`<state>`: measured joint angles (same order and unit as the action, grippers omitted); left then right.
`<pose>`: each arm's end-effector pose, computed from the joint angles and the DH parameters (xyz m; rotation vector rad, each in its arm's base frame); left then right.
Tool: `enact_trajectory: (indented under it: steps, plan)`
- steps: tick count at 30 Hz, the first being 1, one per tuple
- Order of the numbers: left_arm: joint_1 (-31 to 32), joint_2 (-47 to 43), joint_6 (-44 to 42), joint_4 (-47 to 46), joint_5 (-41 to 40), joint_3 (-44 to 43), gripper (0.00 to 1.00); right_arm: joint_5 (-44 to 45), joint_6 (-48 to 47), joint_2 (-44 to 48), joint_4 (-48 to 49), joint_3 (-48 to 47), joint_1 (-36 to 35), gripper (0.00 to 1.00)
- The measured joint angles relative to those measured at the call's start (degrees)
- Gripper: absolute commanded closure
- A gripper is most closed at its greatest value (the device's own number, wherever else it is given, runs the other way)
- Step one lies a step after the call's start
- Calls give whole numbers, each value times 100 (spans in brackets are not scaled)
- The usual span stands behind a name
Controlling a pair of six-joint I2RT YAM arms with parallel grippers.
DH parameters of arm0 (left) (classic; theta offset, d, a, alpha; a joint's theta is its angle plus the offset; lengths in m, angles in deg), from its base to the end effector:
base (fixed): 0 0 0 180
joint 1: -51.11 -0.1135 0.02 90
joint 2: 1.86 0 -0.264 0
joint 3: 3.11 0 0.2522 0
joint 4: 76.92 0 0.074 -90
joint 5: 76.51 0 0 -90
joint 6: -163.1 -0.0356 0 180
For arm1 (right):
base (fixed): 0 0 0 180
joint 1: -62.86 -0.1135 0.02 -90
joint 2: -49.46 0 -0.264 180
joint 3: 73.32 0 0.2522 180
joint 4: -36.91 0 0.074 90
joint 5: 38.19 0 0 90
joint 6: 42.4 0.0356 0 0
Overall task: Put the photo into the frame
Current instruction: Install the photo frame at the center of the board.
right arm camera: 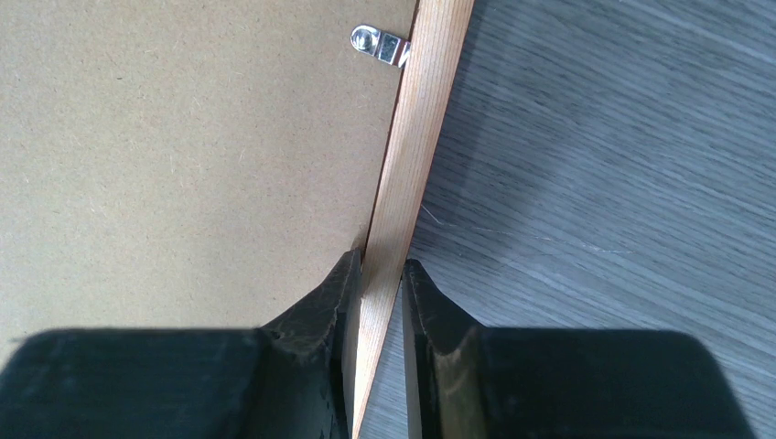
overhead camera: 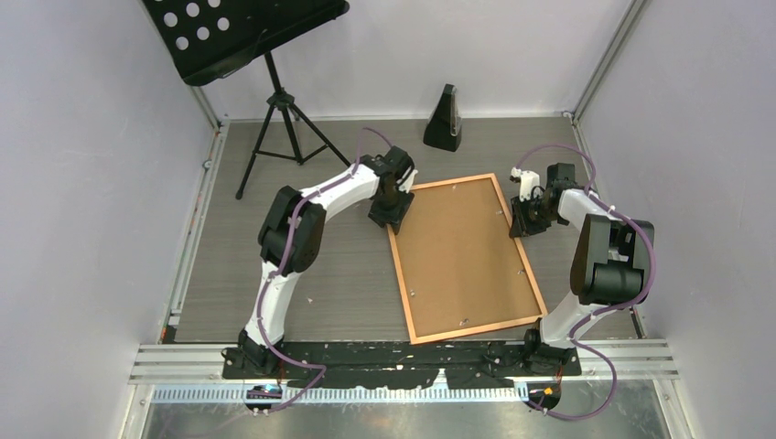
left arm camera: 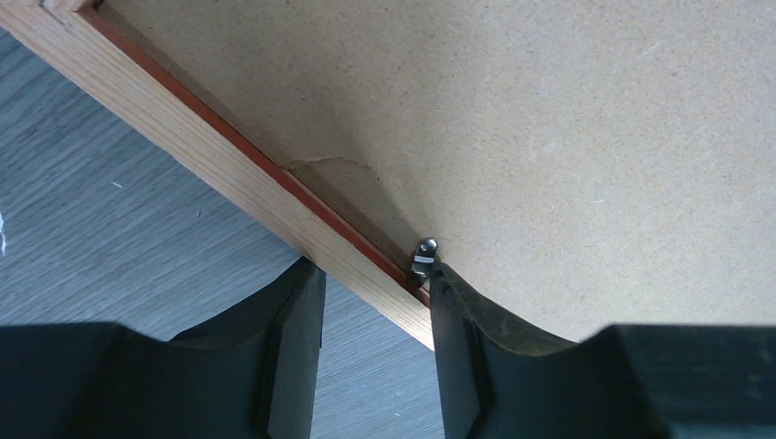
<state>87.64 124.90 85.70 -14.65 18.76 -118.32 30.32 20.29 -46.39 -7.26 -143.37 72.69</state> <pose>0.3641 -0.2738 0.1694 0.6216 2.8413 -0.2936 0.3083 -0.0402 0.1657 -0.4951 2.6305 0.3308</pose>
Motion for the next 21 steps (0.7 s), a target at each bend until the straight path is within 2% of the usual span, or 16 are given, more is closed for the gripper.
enact_trajectory:
  steps: [10, 14, 19, 21]
  plan:
    - [15, -4, 13, 15, 31, -9, 66, 42, -2, 15, 11, 11, -2, 94]
    - [15, -2, 17, 31, 31, -26, 74, 44, -28, 35, 28, 28, -2, 95]
    - [46, 28, 13, 92, 31, -87, 92, 52, -98, 37, 31, 33, -13, 95]
    - [50, 66, 4, 151, 28, -153, 95, 57, -109, 37, 31, 33, -13, 95]
